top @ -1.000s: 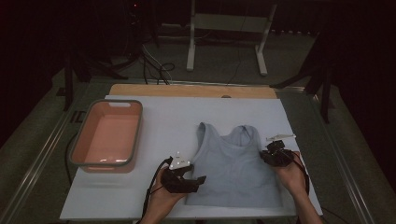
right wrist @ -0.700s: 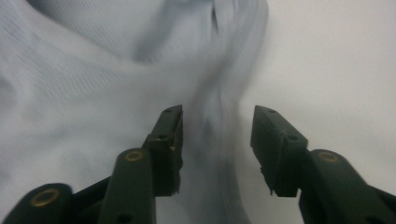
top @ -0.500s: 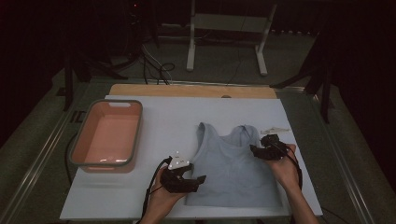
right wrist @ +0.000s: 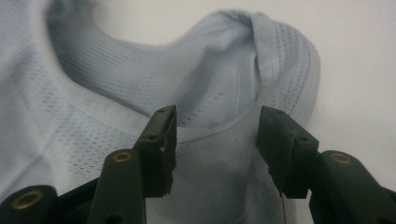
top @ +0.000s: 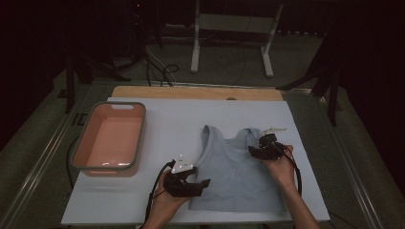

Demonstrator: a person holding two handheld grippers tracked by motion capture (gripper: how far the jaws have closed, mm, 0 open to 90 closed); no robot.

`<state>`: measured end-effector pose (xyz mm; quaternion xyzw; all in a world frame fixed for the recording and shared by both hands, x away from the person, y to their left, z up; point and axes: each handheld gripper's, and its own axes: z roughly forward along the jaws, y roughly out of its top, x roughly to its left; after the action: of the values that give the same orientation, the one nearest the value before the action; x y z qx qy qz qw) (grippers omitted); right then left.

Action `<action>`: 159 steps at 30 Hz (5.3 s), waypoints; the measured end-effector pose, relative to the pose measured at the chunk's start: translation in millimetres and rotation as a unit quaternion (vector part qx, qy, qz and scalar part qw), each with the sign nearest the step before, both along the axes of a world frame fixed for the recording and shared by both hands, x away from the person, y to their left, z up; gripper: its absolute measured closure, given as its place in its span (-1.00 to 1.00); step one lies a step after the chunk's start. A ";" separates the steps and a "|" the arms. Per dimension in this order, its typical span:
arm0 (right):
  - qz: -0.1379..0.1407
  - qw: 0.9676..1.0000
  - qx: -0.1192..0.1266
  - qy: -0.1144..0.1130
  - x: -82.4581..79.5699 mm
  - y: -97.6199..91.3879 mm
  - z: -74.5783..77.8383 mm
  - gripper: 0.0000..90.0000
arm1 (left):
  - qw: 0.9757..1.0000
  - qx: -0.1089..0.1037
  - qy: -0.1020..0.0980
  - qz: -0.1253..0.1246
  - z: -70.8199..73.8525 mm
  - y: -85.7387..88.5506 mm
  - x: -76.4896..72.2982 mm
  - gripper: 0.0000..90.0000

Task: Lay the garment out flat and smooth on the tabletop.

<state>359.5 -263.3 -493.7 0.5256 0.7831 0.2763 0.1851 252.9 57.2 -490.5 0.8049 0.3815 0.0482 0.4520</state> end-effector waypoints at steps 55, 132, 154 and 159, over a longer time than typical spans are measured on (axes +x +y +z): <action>0.005 0.999 -0.010 -0.042 5.1 11.4 4.0 0.14 | 1.000 0.000 -0.003 0.002 0.5 1.2 -0.3 -0.30; 0.052 0.994 0.075 -0.059 -21.8 37.5 28.5 -0.70 | 0.999 -0.003 -0.010 0.032 2.0 7.9 2.2 -0.64; 0.090 0.986 0.112 -0.079 -42.7 47.1 36.3 -0.75 | 0.999 -0.001 -0.005 0.047 -0.6 11.6 4.0 -0.77; 0.092 0.986 0.110 -0.082 -44.9 46.9 36.9 -0.75 | 0.999 0.002 -0.003 0.046 -2.8 10.8 4.5 -0.76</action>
<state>314.6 -216.4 -456.8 0.4442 0.7751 0.4185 0.1638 257.3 68.0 -493.3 0.7872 0.4168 0.0717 0.4489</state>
